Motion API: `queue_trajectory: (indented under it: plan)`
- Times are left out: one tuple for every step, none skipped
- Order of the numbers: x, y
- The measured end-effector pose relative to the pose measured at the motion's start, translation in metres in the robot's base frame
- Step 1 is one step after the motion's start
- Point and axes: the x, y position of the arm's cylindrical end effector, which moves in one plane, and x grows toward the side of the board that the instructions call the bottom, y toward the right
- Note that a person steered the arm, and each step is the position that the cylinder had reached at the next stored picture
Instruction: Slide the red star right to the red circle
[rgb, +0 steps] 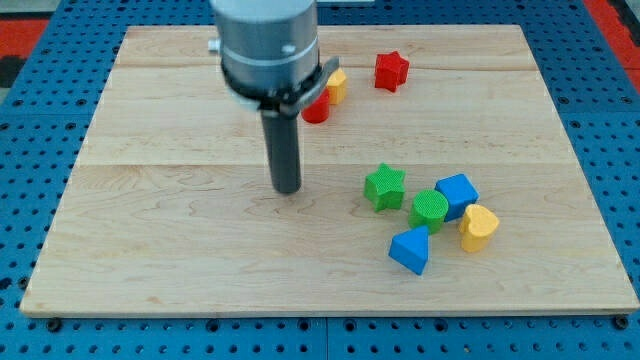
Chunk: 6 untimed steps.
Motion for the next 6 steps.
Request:
queue_trajectory:
  plan:
    - [0.011, 0.109]
    - [-0.011, 0.081]
    - [-0.08, 0.117]
    - [-0.1, 0.182]
    - [-0.146, 0.225]
    - [-0.216, 0.169]
